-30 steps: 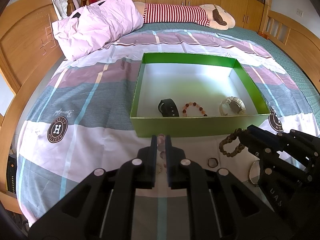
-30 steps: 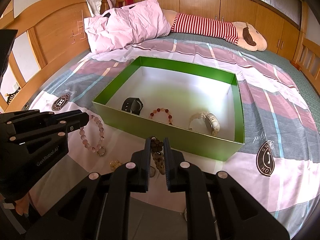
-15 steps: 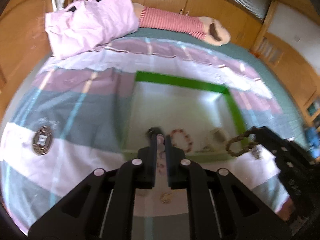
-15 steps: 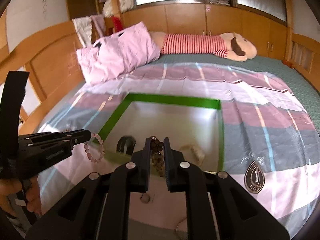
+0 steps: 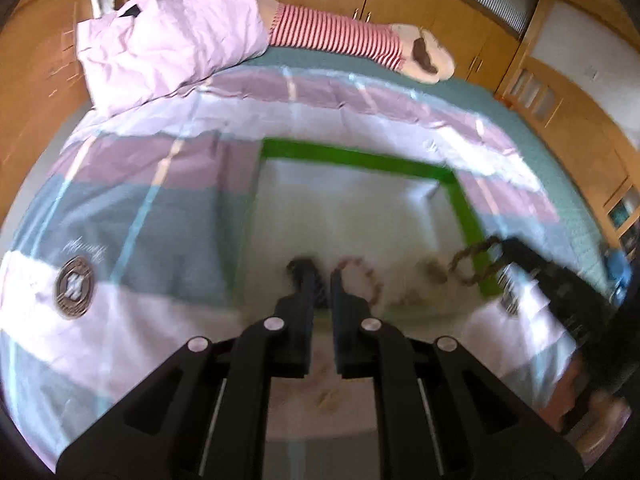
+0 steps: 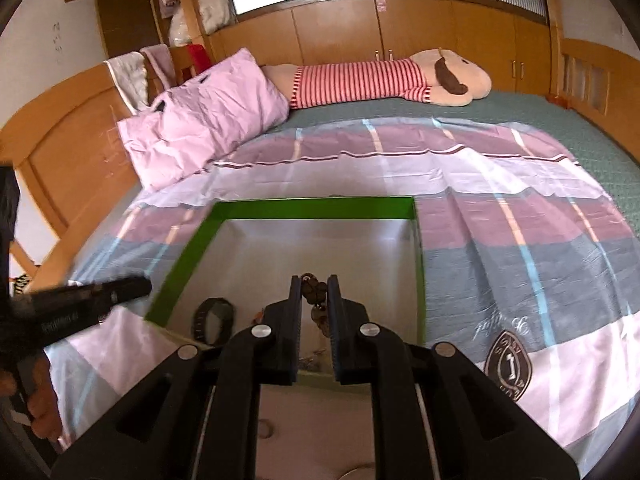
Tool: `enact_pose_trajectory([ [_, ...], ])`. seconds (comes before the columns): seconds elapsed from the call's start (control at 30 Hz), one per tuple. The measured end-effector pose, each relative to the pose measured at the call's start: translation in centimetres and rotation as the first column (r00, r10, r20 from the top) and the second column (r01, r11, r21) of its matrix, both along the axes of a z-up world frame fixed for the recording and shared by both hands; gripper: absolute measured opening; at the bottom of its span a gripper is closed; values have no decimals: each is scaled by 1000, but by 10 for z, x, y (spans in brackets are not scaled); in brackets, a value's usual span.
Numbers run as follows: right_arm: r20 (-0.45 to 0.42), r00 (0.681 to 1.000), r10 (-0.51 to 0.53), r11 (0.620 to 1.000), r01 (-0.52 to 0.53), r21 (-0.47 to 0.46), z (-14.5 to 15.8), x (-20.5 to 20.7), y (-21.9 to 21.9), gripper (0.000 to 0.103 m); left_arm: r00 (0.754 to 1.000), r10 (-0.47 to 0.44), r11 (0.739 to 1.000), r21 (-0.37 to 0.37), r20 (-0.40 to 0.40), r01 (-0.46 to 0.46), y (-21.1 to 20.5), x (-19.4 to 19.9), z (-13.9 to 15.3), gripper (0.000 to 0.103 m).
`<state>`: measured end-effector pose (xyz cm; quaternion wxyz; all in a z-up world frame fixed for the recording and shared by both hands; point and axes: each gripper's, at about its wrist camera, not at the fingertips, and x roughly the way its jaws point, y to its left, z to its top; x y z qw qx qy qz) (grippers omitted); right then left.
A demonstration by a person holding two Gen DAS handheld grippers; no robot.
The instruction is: Organize jewelry
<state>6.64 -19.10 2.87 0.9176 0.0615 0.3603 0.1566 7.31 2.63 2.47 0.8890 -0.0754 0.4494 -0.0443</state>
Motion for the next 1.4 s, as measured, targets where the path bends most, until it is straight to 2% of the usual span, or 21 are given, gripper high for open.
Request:
enact_pose_trajectory([
  [0.1,-65,994,83,994,-78,73,2,-23,7,12,995,42,999,21,-92,-40,15,-6,-21,8],
  [0.17,-115,983,143,989,-136,65,-6,-32,21,12,988,55,998,21,-143,-53,22,-3,-40,8],
  [0.23,-139,975,175,985,-175,15,-17,-38,35,12,981,69,997,50,-181,-61,24,1,-57,8],
  [0.3,-172,970,173,983,-182,-36,-34,-39,43,12,976,58,997,59,-210,-47,20,5,-72,10],
  [0.4,-235,958,162,983,-178,-48,-54,-35,44,12,971,41,996,89,-236,-21,9,12,-88,19],
  [0.57,-243,955,169,981,-187,-53,-53,-35,43,12,949,49,992,128,-313,-9,1,19,-115,20],
  [0.63,-279,942,185,974,-213,-74,-58,-33,46,13,953,47,990,144,-301,-3,-1,19,-114,24],
  [0.7,-335,926,172,973,-214,-92,-71,-32,47,28,953,48,988,154,-301,-1,-1,19,-114,27],
  [0.83,-451,874,182,973,-225,-43,-98,-30,50,30,950,70,991,127,-305,-32,4,19,-115,27],
  [0.9,-475,862,180,973,-228,-44,-108,-29,54,30,950,68,992,124,-305,-32,6,19,-116,27],
  [1.03,-480,865,143,973,-211,-92,-124,-26,60,30,954,57,990,137,-294,-17,5,18,-117,27],
  [1.13,-447,883,144,966,-222,-129,-125,-27,66,30,955,55,989,150,-291,-11,3,20,-117,26],
  [1.17,-438,888,143,963,-227,-144,-124,-30,69,28,956,54,987,160,-289,-7,0,19,-117,24],
  [1.2,-426,893,144,959,-233,-164,-124,-31,71,17,957,50,986,165,-286,-2,-2,19,-116,16],
  [1.23,-422,892,161,954,-251,-167,-124,-32,74,14,958,47,986,165,-283,1,-4,18,-116,10],
  [1.27,-422,887,186,951,-271,-151,-123,-32,76,10,958,49,987,164,-283,-2,-7,18,-115,10],
  [1.33,-416,882,220,947,-295,-125,-118,-33,77,10,957,54,990,142,-285,-13,-8,17,-111,8],
  [1.4,-378,897,230,942,-303,-147,-105,-35,80,10,961,53,993,114,-273,-22,-7,14,-104,8],
])
